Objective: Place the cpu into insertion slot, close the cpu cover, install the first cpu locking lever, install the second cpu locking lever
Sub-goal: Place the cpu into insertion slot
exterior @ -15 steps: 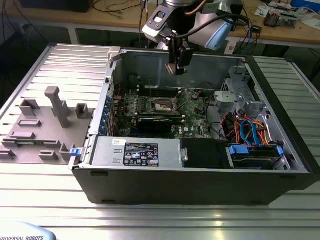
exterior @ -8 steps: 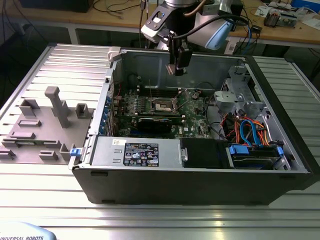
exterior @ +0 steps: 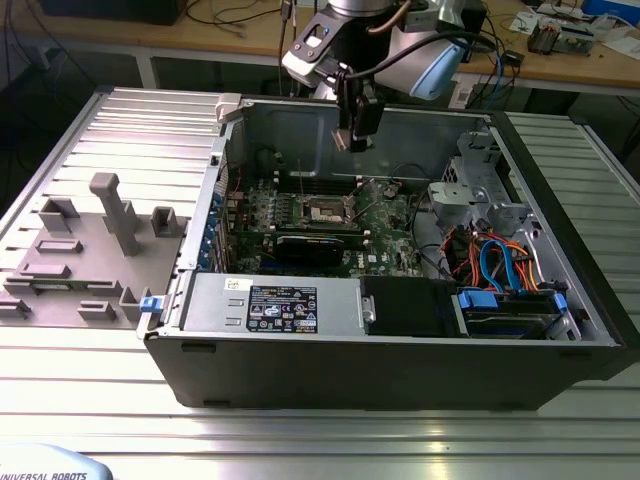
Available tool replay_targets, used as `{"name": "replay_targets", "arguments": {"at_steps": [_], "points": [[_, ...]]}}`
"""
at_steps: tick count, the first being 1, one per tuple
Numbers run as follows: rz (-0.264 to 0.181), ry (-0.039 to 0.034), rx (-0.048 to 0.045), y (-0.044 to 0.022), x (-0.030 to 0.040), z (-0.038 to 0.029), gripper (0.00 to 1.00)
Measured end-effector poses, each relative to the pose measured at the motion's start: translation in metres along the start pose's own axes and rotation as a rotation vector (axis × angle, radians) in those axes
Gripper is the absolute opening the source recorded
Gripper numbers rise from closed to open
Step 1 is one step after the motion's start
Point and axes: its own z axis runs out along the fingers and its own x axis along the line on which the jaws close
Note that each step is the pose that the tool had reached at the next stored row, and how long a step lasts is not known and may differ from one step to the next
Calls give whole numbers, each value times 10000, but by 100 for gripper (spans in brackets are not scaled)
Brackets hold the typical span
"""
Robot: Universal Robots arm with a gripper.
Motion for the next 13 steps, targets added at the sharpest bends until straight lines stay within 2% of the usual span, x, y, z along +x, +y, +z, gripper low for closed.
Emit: {"name": "replay_targets", "arguments": {"at_steps": [3, 5, 13], "points": [[0, 0, 0, 0, 0, 5, 54], [-1, 0, 0, -3, -1, 39, 54], [0, 0, 0, -5, -1, 58, 54]]}}
